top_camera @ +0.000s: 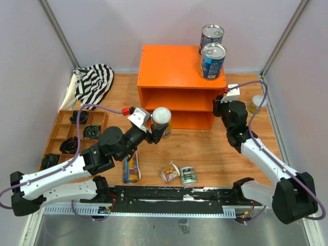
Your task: Place and organize the canned foods onto the counter
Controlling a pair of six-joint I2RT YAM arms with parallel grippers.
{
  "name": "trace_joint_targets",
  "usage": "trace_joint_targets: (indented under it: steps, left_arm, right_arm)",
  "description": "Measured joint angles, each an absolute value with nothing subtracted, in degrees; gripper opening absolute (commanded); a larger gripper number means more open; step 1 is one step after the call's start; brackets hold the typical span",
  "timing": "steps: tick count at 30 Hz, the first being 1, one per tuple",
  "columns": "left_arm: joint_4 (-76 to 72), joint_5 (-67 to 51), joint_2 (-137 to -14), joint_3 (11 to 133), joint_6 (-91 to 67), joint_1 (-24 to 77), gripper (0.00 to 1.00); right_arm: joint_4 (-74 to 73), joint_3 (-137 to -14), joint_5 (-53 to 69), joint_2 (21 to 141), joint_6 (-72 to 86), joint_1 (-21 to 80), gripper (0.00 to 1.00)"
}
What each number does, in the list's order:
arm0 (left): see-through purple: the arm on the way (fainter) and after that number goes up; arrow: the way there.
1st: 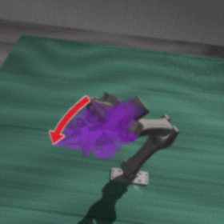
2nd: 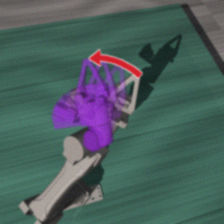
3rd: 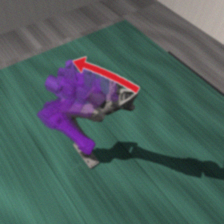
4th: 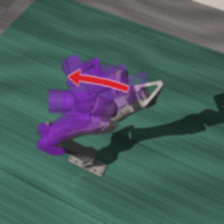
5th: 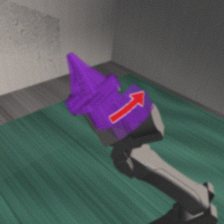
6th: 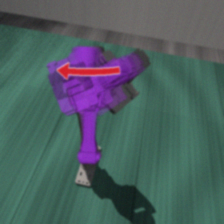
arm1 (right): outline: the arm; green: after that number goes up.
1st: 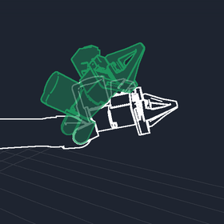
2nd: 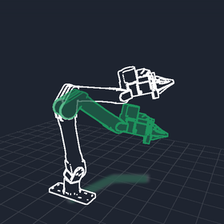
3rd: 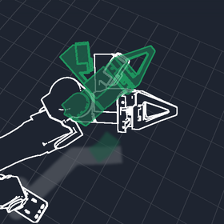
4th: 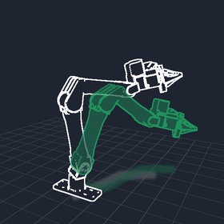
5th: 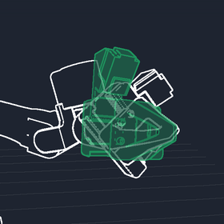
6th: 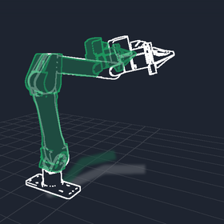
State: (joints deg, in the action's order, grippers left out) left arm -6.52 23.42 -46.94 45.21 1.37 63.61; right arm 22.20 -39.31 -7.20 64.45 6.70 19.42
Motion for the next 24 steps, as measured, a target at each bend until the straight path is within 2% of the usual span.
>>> trace_joint_targets:
  steps: [24]
  left_arm:
    - [9.2, 27.8, -60.5, 76.0, 9.2, 73.3, 0.00]
  right_arm:
    - [13.8, -33.6, -13.0, 50.9, 6.2, 25.0, 0.01]
